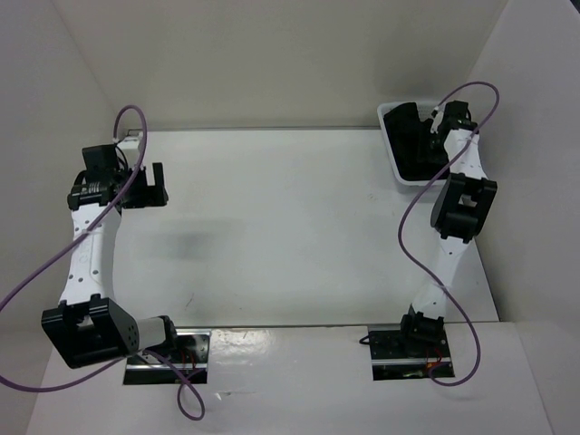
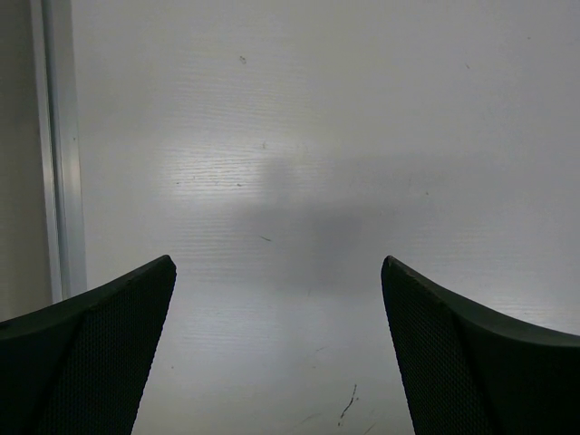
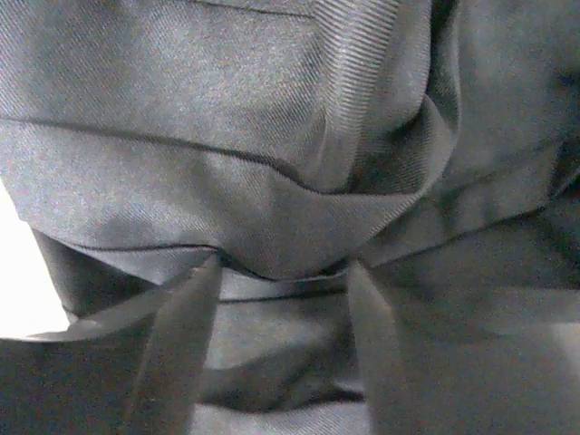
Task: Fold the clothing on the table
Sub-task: Grab the skirt from the pile, then move the skirt to the center of the board
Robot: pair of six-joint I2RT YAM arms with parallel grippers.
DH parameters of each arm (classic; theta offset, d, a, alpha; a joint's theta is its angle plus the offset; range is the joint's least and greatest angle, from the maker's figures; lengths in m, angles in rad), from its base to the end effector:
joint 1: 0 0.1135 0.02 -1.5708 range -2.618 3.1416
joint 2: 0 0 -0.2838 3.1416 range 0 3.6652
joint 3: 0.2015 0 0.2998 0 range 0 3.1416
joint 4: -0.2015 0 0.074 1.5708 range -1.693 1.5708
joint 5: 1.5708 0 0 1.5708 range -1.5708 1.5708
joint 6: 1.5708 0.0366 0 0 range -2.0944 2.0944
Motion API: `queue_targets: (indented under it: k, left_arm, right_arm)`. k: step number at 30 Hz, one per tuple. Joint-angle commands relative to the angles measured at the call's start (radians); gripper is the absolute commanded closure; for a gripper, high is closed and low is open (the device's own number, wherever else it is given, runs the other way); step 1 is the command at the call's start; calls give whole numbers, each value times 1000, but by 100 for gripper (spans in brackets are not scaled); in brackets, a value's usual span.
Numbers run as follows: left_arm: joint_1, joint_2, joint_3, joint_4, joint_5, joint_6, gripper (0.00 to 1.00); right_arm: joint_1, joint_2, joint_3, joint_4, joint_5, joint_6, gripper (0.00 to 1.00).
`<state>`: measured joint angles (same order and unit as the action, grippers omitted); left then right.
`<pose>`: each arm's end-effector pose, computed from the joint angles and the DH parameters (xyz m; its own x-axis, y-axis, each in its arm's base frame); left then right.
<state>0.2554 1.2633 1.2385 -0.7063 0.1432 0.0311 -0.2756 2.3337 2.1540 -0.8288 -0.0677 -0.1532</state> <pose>0.3025 0.0736 0.3631 -0.6503 -0.1380 -0.7470 -0.1271 0.9893 -0.0721 0.5537 -0.1540 0.2317 -0.8407 0.0795 -0.5356 0.1098 0.9936 -0.0248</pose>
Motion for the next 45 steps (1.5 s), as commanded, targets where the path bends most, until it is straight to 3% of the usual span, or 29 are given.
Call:
queue_targets:
  k: [1,2,3,4,11,20,25,32,33,34,36,38,39,45]
  left_arm:
    - [13,-36,7,24,19,24,0]
    - [13,-36,7,24,19,24,0]
    - [13,-36,-2,24,28,24,0]
    - [13,-36,-2,15,29,24,0]
    - [13,-45,-2,5,50,24,0]
    - [13,-93,-22,14,50,33,0]
    - [13,-93,-22,5,59,33,0]
    - [13,-111,-22,-22,68,33,0]
    - [13,-111,-22,-22,68,33,0]
    - [13,-122,-22,-22,68,33,0]
    - [13,-133,-22,-22,68,33,0]
    - [13,-159,-42,-22,42,33,0]
    - [13,-159,-42,-31,42,33,0]
    - [13,-234,-114,-22,27,49,0]
  right_arm:
    - [1,32,44,33,0,9,54]
    - [1,32,44,33,0,9,83]
    - [13,32,44,33,9,9,94]
    - [13,32,35,33,9,9,100]
    - [13,-82,56,14,-27,9,100]
    - [25,-380,260,-75,-277,33,100]
    - [122,-485,323,-98,-461,24,100]
    - [366,-623,310,-165,-775,-109,100]
    - [366,-649,294,-165,-797,-109,97]
    - [366,-660,273,-147,-797,-95,77]
    - [366,-674,195,-147,-756,-95,70]
    - [366,-715,109,-106,-713,-95,30]
    - [366,-734,4,-86,-678,-111,2]
    - [366,-850,-350,51,-375,-123,2]
